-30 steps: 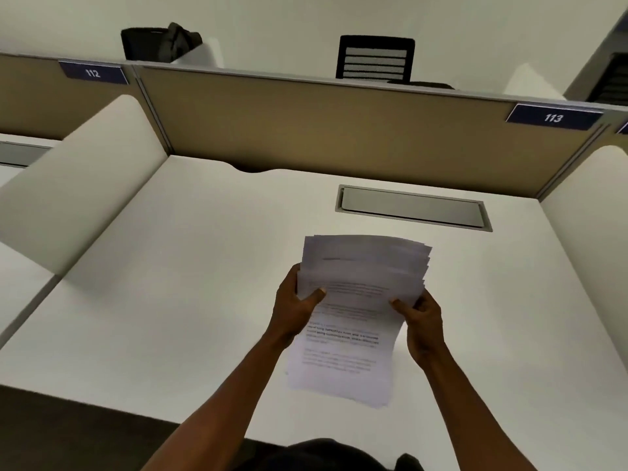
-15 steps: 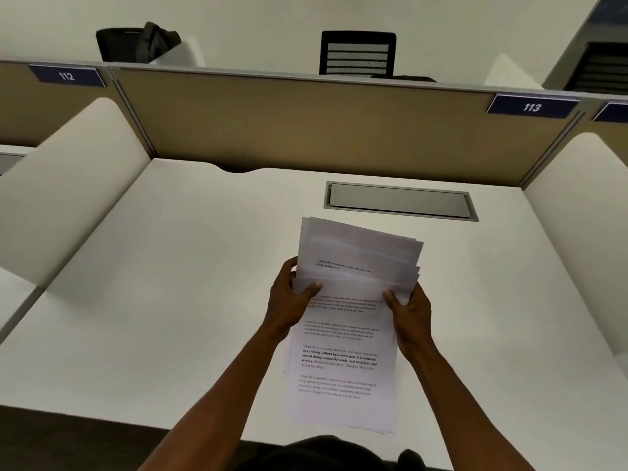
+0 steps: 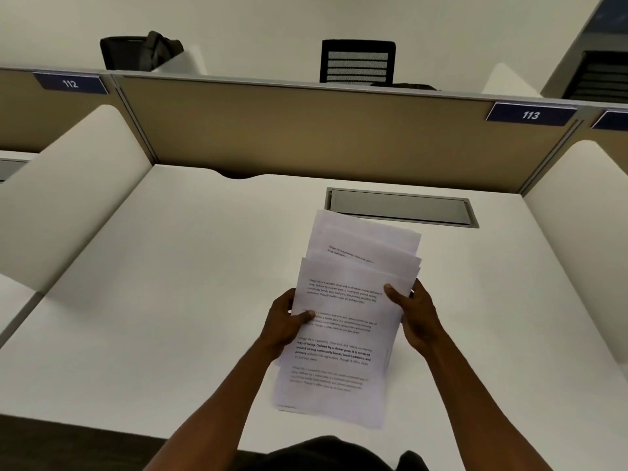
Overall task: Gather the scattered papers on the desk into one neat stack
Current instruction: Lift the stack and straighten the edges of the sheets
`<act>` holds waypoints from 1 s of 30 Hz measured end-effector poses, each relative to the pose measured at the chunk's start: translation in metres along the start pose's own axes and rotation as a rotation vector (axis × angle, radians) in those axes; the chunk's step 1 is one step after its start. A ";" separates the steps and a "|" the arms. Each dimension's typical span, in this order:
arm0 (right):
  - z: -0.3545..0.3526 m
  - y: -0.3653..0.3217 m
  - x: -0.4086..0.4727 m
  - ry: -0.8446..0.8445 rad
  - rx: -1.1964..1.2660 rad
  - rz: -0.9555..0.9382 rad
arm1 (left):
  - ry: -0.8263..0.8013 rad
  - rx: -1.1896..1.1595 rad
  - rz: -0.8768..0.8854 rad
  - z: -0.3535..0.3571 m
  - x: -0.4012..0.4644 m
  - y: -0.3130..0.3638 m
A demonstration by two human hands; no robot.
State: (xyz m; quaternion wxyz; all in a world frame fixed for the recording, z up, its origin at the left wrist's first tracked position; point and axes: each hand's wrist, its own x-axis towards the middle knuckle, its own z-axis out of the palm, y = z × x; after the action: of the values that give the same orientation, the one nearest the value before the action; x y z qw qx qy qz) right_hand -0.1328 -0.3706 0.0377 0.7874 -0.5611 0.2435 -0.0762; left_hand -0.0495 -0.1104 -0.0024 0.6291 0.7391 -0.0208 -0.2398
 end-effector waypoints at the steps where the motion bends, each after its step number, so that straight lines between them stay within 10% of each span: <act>1: -0.003 -0.001 0.000 -0.078 -0.018 0.042 | 0.007 -0.039 -0.015 -0.002 0.001 0.000; 10: 0.006 0.015 0.002 -0.019 -0.154 -0.010 | 0.002 0.051 -0.051 -0.007 0.004 0.002; 21: 0.041 -0.055 -0.006 0.003 -0.035 -0.395 | 0.121 -0.225 0.307 0.001 0.009 0.077; 30: 0.033 0.007 -0.011 0.052 -0.170 -0.255 | 0.107 -0.064 0.221 0.013 0.004 0.034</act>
State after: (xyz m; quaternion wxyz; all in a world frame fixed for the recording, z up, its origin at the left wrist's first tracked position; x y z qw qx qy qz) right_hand -0.1283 -0.3357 0.0424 0.7146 -0.6498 0.1964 -0.1691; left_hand -0.0422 -0.1307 0.0269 0.6752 0.7236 -0.0609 -0.1296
